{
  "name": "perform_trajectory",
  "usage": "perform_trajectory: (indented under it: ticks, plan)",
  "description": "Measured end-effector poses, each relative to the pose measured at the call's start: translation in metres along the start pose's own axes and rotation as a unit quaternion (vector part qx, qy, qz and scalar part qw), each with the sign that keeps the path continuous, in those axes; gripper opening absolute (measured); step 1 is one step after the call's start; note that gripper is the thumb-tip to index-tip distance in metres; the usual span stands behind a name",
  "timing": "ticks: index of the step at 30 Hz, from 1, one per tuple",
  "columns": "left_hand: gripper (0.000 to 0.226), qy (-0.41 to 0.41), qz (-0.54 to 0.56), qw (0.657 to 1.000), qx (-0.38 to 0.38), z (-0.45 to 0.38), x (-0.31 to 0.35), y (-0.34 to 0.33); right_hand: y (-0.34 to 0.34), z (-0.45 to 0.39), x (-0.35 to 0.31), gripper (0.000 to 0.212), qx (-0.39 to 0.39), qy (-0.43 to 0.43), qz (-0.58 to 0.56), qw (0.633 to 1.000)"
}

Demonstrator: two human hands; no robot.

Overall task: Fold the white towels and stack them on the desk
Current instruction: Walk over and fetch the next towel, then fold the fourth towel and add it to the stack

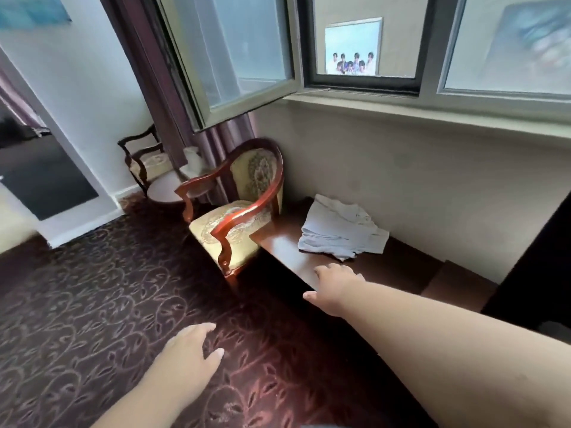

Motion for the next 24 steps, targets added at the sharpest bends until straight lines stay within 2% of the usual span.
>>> perform_trajectory:
  ticks: [6, 11, 15, 20, 24]
  plan:
    - [0.059, -0.079, -0.009, 0.995, -0.061, -0.19, 0.019, 0.003, 0.038, -0.094, 0.007, 0.069, 0.058, -0.132, -0.055, 0.988]
    - [0.061, -0.146, -0.033, 0.975, -0.162, -0.292, 0.076, -0.042, 0.009, -0.132, 0.045, 0.072, 0.023, -0.21, -0.1, 0.972]
    - [0.062, -0.198, -0.079, 0.954, -0.209, -0.365, 0.132, -0.079, 0.021, -0.198, 0.088, 0.068, 0.021, -0.233, -0.084, 0.968]
    - [0.059, -0.198, -0.117, 0.947, -0.223, -0.461, 0.196, -0.107, 0.06, -0.309, 0.143, 0.073, 0.051, -0.249, -0.088, 0.963]
    - [0.061, -0.194, -0.137, 0.937, -0.257, -0.512, 0.223, -0.142, 0.037, -0.36, 0.157, 0.076, 0.032, -0.286, -0.114, 0.951]
Point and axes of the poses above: each hand's wrist, its own z-axis away from the middle knuckle, its own y-axis out of the back of the hand, x = y × z, the point moved 2 cm from there along -z, towards the middle knuckle, and after that the axes turned 7 degrees about x, right-handed, at the moved point
